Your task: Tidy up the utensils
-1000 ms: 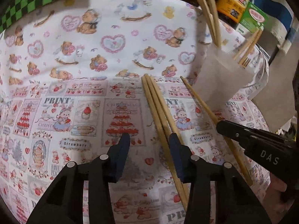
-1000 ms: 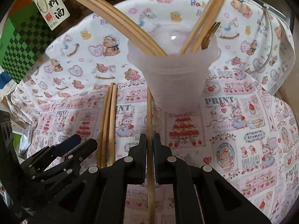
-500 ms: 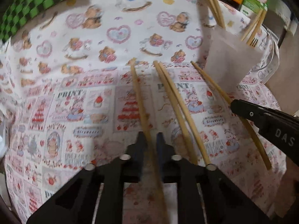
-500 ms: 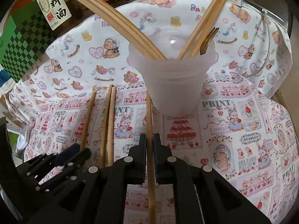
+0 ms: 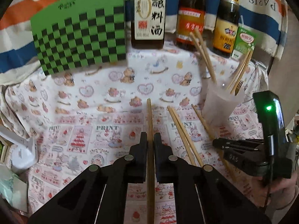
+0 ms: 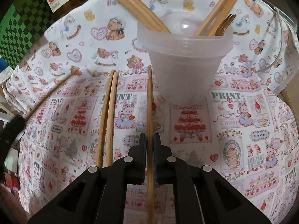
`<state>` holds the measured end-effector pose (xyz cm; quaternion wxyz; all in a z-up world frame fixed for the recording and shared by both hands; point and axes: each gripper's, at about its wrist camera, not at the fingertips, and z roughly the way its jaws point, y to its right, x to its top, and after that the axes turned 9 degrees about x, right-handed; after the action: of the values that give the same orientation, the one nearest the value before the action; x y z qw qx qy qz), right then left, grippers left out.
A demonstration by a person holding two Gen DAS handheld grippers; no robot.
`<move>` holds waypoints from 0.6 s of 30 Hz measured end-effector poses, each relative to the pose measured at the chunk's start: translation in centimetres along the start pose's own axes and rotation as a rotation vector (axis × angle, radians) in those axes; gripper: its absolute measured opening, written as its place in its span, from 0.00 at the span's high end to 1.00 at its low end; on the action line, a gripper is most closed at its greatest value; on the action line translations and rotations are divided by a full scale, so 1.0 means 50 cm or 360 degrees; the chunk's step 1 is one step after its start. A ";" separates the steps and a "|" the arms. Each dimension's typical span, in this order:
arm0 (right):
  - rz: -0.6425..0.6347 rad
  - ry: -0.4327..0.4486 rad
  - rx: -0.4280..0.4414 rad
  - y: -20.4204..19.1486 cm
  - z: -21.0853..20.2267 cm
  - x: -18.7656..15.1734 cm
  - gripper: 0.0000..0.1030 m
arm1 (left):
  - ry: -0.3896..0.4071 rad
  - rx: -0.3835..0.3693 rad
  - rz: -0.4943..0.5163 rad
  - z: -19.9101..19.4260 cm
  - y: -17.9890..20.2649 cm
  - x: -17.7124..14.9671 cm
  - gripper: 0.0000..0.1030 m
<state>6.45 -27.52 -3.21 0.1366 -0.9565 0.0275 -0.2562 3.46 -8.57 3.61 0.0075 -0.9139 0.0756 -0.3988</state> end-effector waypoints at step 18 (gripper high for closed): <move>-0.0201 0.0061 -0.0183 -0.026 -0.037 -0.085 0.92 | -0.0111 -0.0042 -0.0147 0.020 -0.050 -0.014 0.94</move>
<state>1.83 -26.21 -3.38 0.0644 -0.9575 -0.0157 -0.2807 4.04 -6.06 2.60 -0.0202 -0.9298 0.0382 -0.3656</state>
